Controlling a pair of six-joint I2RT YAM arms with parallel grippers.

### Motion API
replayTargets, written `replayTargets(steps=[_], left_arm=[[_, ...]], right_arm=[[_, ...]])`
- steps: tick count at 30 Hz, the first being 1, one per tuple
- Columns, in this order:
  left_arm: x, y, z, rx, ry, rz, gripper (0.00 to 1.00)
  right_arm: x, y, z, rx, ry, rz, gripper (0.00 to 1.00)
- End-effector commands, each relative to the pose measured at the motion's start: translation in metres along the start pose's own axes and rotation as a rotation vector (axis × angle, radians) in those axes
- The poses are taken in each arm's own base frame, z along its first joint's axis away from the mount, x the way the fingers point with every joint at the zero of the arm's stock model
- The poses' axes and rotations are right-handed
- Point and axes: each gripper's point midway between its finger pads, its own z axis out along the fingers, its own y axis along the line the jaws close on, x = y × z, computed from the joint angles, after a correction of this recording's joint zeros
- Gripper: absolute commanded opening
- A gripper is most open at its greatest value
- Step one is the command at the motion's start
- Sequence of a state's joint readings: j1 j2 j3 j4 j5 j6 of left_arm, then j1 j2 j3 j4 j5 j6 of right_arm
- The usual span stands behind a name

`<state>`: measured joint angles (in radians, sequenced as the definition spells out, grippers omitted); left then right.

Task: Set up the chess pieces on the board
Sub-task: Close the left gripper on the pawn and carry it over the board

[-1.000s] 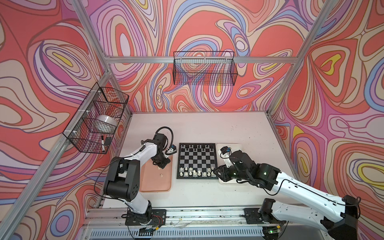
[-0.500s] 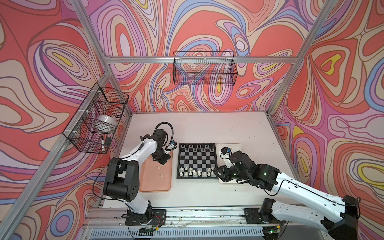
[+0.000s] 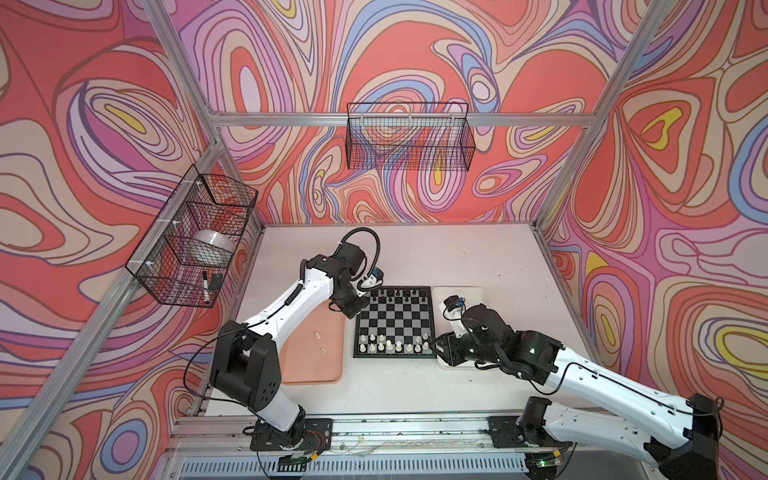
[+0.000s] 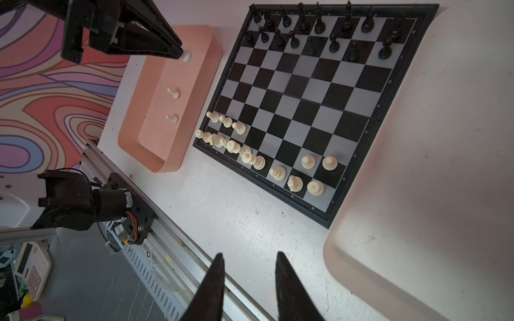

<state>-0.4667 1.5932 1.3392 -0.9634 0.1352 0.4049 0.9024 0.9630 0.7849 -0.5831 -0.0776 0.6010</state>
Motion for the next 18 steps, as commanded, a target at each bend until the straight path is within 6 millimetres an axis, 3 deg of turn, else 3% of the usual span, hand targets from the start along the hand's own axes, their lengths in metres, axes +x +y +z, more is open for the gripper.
replayTargets(steps=[1,9,18], left_arm=[[-0.005,-0.022,0.000,0.043,0.034,0.017,0.08],[-0.031,-0.061,0.014,0.073,0.036,0.117,0.08],[-0.038,-0.090,0.037,0.101,0.065,0.199,0.08]], right_arm=[[0.000,-0.005,-0.002,0.015,-0.017,0.013,0.31],[0.002,-0.008,-0.005,0.024,-0.020,0.026,0.31],[0.005,-0.011,-0.006,0.030,-0.021,0.037,0.31]])
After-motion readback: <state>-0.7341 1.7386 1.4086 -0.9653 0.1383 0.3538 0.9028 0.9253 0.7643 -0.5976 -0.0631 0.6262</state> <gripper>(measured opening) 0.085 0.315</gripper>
